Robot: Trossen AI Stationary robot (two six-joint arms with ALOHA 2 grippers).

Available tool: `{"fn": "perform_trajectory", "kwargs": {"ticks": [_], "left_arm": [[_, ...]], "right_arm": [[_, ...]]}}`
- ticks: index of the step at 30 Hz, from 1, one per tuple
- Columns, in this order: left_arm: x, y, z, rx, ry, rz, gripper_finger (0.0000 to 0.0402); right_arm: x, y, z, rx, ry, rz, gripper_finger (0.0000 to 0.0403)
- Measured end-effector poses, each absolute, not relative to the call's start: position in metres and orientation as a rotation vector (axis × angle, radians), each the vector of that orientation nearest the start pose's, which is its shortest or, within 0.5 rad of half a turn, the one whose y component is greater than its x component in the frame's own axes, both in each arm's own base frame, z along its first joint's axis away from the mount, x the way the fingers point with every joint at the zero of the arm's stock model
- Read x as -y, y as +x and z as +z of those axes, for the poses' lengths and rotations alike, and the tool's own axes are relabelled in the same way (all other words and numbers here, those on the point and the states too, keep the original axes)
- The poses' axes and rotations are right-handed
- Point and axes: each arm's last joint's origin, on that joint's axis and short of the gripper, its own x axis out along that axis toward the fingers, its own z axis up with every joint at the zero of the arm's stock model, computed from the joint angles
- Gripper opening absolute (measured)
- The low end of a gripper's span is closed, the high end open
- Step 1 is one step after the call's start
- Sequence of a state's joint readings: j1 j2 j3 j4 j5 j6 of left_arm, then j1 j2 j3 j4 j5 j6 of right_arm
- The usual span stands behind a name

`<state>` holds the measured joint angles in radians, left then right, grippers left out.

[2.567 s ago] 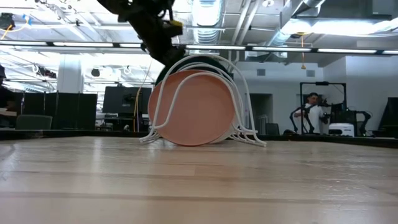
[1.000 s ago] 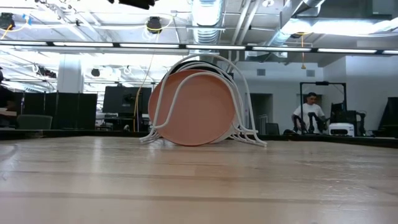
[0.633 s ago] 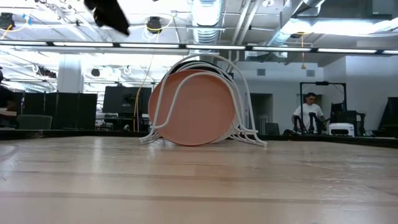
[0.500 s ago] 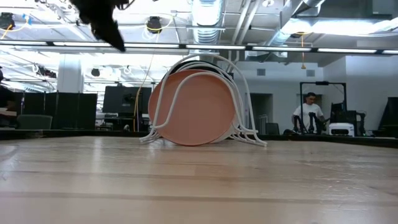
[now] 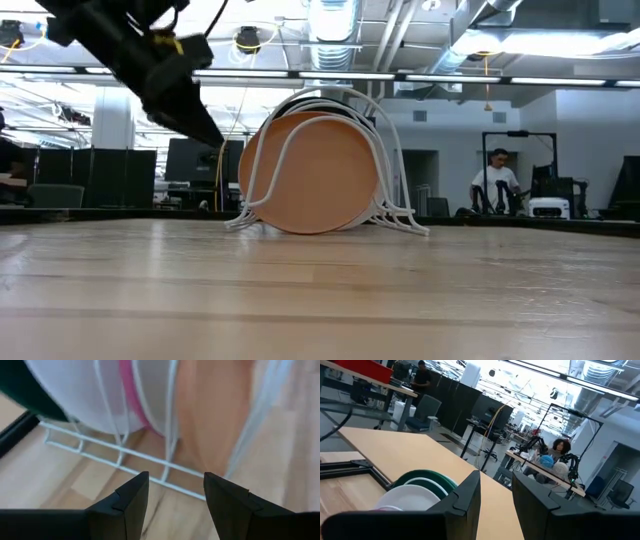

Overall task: Sort dishes
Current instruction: Adjust the plates

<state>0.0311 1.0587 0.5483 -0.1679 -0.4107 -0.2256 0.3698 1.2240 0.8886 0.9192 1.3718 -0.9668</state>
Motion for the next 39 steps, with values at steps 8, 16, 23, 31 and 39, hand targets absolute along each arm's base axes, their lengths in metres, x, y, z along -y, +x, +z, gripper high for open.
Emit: {"fn": "perform_trajectory", "kwargs": {"ticks": [8, 16, 23, 31, 39], "left_arm": [[-0.006, 0.227, 0.191, -0.619, -0.079, 0.437, 0.0185], [-0.003, 0.242, 0.176, -0.627, -0.031, 0.418, 0.0185], [-0.001, 0.246, 0.178, -0.597, 0.010, 0.394, 0.0185], [0.004, 0.247, 0.184, -0.578, 0.059, 0.355, 0.0185], [0.003, 0.242, 0.201, -0.645, 0.121, 0.389, 0.0185]], "right_arm": [[-0.058, 0.237, 0.368, -0.118, -0.411, -1.061, 0.0116], [-0.061, 0.236, 0.368, -0.117, -0.410, -1.054, 0.0116], [-0.060, 0.237, 0.368, -0.119, -0.409, -1.059, 0.0116], [-0.060, 0.237, 0.368, -0.119, -0.409, -1.059, 0.0116], [-0.062, 0.236, 0.368, -0.117, -0.409, -1.050, 0.0116]]}}
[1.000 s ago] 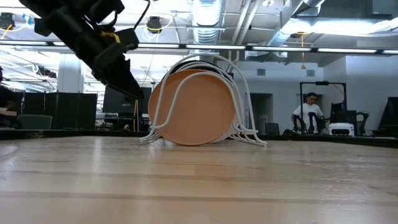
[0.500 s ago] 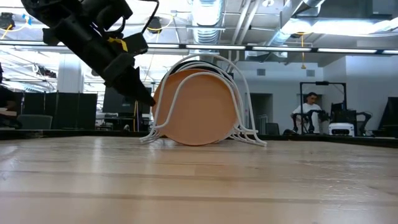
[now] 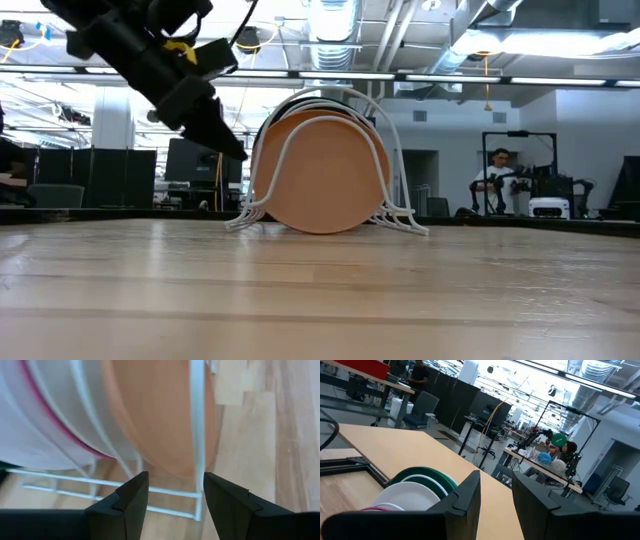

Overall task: Sort dishes
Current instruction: Adjust the plates

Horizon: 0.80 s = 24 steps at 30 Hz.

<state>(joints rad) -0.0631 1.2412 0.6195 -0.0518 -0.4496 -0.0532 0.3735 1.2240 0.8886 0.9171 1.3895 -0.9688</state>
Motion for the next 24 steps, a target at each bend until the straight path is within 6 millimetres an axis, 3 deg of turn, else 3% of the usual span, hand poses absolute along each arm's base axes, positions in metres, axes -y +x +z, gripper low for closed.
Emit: {"fn": "perform_trajectory", "kwargs": {"ticks": [8, 11, 16, 24], "left_arm": [[0.006, 0.209, 0.262, -0.537, 0.114, 0.438, 0.0185], [0.004, 0.193, 0.273, -0.509, 0.099, 0.433, 0.0185], [0.001, 0.184, 0.263, -0.628, 0.065, 0.430, 0.0185], [0.001, 0.210, 0.232, -0.644, 0.097, 0.501, 0.0160]], "right_arm": [[-0.062, 0.236, 0.368, -0.118, -0.410, -1.051, 0.0116], [-0.062, 0.236, 0.368, -0.117, -0.409, -1.048, 0.0116], [-0.062, 0.236, 0.368, -0.117, -0.410, -1.049, 0.0116], [-0.060, 0.237, 0.368, -0.119, -0.409, -1.059, 0.0116]]}}
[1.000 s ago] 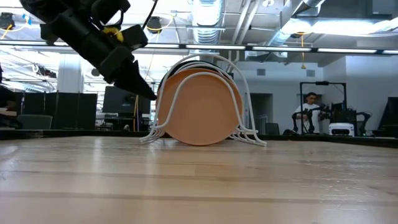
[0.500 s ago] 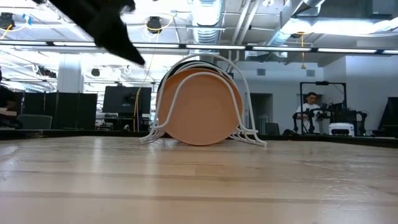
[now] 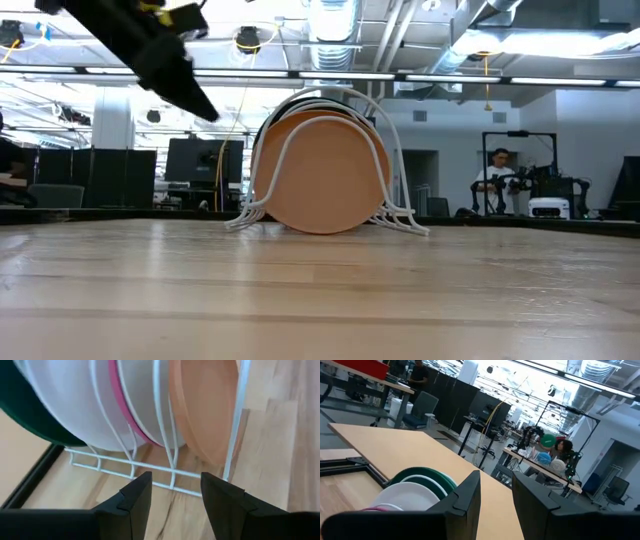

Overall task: Sort dishes
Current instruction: Adjust the plates

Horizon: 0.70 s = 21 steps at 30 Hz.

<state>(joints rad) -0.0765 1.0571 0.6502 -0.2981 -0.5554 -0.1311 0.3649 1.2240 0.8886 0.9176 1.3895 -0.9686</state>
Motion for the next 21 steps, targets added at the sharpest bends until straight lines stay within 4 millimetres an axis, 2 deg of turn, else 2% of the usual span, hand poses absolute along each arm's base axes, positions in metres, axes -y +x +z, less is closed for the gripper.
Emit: {"fn": "perform_trajectory", "kwargs": {"ticks": [11, 21], "left_arm": [[0.004, 0.248, 0.193, -0.704, 0.131, 0.499, 0.0118], [0.006, 0.263, 0.185, -0.656, 0.159, 0.481, 0.0046]], "right_arm": [[-0.058, 0.237, 0.368, -0.123, -0.413, -1.065, 0.0116], [-0.059, 0.237, 0.368, -0.125, -0.415, -1.064, 0.0116]]}}
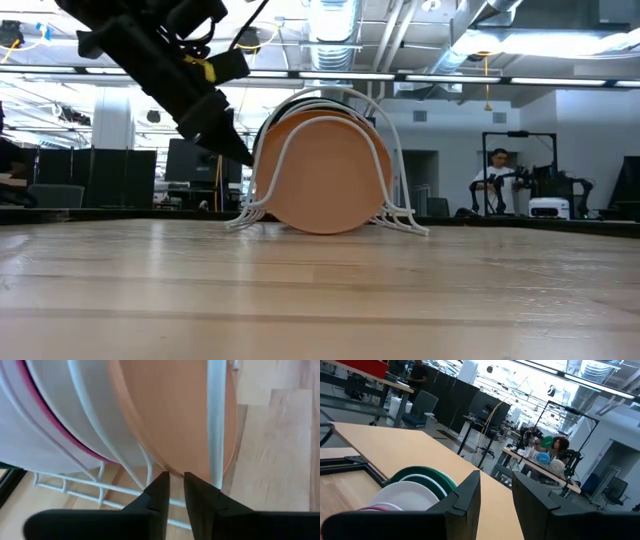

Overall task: Sort dishes
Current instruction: Adjust the plates

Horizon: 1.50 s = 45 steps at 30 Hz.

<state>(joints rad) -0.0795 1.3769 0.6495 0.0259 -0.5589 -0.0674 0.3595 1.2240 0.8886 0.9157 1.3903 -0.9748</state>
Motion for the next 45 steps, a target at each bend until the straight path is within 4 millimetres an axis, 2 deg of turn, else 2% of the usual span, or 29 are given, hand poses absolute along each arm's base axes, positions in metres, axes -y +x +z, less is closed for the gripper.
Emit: {"fn": "perform_trajectory", "kwargs": {"ticks": [6, 11, 21, 26, 29, 33, 36, 45], "left_arm": [[0.006, 0.262, 0.187, -0.655, 0.173, 0.473, 0.0013], [0.005, 0.253, 0.192, -0.690, 0.183, 0.472, 0.0004], [-0.002, 0.215, 0.239, -0.575, 0.171, 0.536, 0.0006], [-0.019, 0.200, 0.264, -0.465, 0.221, 0.555, 0.0002], [-0.035, 0.198, 0.271, -0.426, 0.250, 0.574, 0.0001], [-0.063, 0.196, 0.268, -0.480, 0.277, 0.663, 0.0001], [-0.079, 0.198, 0.259, -0.516, 0.232, 0.624, 0.0000], [-0.101, 0.220, 0.234, -0.580, 0.225, 0.622, 0.0000]], "right_arm": [[-0.059, 0.237, 0.368, -0.126, -0.417, -1.064, 0.0116], [-0.059, 0.237, 0.368, -0.127, -0.417, -1.065, 0.0116], [-0.059, 0.237, 0.368, -0.129, -0.418, -1.065, 0.0116], [-0.059, 0.237, 0.368, -0.129, -0.417, -1.065, 0.0116], [-0.059, 0.237, 0.368, -0.128, -0.416, -1.065, 0.0116], [-0.059, 0.237, 0.368, -0.121, -0.405, -1.065, 0.0116], [-0.059, 0.237, 0.368, -0.122, -0.408, -1.064, 0.0116], [-0.059, 0.237, 0.368, -0.123, -0.409, -1.065, 0.0116]]}}
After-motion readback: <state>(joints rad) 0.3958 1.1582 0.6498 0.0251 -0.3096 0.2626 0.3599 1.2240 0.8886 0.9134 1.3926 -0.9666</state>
